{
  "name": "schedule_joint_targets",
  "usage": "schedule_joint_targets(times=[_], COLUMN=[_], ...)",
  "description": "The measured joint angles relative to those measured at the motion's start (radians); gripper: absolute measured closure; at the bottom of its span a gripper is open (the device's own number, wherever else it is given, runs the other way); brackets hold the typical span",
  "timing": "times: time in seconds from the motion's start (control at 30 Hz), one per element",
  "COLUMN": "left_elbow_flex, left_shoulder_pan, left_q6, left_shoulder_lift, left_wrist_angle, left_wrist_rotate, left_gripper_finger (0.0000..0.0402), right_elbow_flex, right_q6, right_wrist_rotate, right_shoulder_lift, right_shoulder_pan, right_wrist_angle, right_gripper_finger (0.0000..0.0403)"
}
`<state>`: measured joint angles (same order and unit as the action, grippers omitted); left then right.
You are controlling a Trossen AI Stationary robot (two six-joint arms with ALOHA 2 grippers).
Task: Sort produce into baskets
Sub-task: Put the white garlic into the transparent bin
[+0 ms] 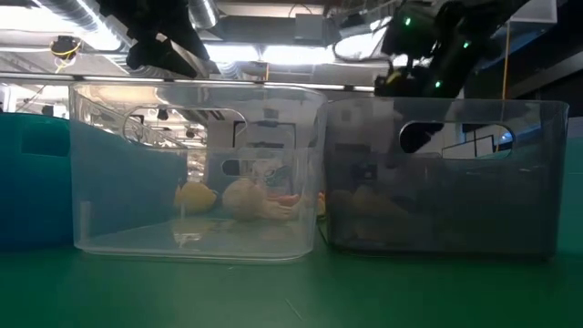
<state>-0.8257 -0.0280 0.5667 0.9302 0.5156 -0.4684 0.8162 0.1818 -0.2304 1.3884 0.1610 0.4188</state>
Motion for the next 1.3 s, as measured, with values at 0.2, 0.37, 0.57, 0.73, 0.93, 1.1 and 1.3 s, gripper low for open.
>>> schedule_joint_targets(times=[0.2,0.37,0.57,0.73,0.93,1.1,1.3], left_elbow_flex=[0.0,0.0,0.0,0.0,0.0,0.0,0.0], left_shoulder_pan=[0.0,0.0,0.0,0.0,0.0,0.0,0.0], left_q6=[0.0,0.008,0.007,0.003,0.003,0.006,0.006], left_shoulder_lift=[0.0,0.001,0.019,0.054,0.089,0.092,0.092], left_wrist_angle=[0.0,0.001,-0.002,-0.002,-0.003,-0.004,-0.003], left_wrist_rotate=[-0.001,-0.001,-0.001,-0.001,-0.001,-0.001,-0.001], left_gripper_finger=[0.0164,0.0164,0.0164,0.0164,0.0164,0.0164,0.0164], right_elbow_flex=[0.001,0.001,0.001,0.001,0.002,0.002,0.003], right_q6=[0.026,0.043,0.052,0.05,0.039,0.04,0.046], right_wrist_rotate=[0.082,0.1,0.101,0.1,0.108,0.11,0.114], right_shoulder_lift=[0.043,0.07,0.076,0.116,0.192,0.248,0.259], right_shoulder_pan=[0.054,0.056,0.056,0.056,0.056,0.056,0.056], right_wrist_angle=[-0.006,-0.01,-0.017,-0.026,-0.073,-0.079,-0.078], right_gripper_finger=[0.0161,0.0104,0.009,0.01,0.0104,0.0104,0.0119])
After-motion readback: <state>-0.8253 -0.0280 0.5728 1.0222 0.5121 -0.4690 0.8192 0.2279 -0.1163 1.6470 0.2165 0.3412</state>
